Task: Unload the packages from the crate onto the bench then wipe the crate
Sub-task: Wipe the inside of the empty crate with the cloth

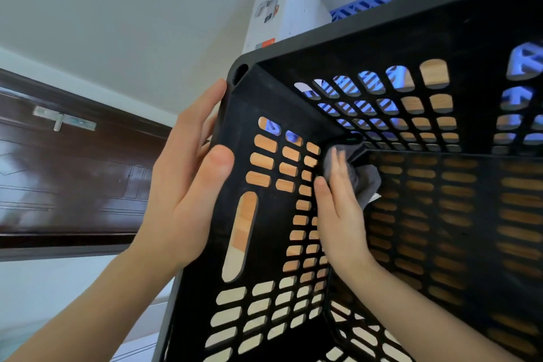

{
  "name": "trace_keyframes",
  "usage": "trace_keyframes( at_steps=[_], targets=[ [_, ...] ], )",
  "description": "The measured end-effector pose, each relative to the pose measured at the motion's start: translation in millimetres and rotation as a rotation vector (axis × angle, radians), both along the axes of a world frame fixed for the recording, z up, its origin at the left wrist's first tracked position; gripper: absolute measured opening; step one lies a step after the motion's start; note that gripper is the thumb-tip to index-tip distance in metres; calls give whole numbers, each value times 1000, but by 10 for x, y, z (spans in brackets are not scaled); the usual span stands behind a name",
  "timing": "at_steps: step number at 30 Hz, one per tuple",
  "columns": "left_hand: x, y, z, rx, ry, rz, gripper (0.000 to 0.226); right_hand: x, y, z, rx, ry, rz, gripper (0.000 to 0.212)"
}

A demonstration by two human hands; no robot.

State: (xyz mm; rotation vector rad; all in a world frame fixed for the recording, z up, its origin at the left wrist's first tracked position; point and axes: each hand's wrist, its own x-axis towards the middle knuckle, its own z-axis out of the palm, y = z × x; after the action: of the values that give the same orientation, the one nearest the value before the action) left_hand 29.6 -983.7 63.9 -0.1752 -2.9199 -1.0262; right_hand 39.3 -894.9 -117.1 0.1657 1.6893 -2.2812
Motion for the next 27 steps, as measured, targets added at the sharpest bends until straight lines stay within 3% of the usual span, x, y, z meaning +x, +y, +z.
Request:
trace_keyframes(
  at_steps=[6,8,10,14,18,22,27],
  targets=[
    [-6,-27,-12,11,-1,-6,61,81,79,636,82,676,81,51],
    [-3,-32,-8,-16,9,-6,68,-9,111,557,115,790,111,53],
    [4,-28,-8,-17,14,-7,68,-89,106,228,167,719,96,55],
    [8,-17,-15,3,14,5,61,-66,154,-433,247,330,68,55],
    [3,-8,-4,-12,16,2,61,-26,50,-296,147,230,-72,51],
    [9,-16,-2,-32,23,-8,66,42,30,132,60,461,-116,51],
    [0,-23,-8,-19,18,-2,60,82,109,598,16,764,2,45]
  ],
)
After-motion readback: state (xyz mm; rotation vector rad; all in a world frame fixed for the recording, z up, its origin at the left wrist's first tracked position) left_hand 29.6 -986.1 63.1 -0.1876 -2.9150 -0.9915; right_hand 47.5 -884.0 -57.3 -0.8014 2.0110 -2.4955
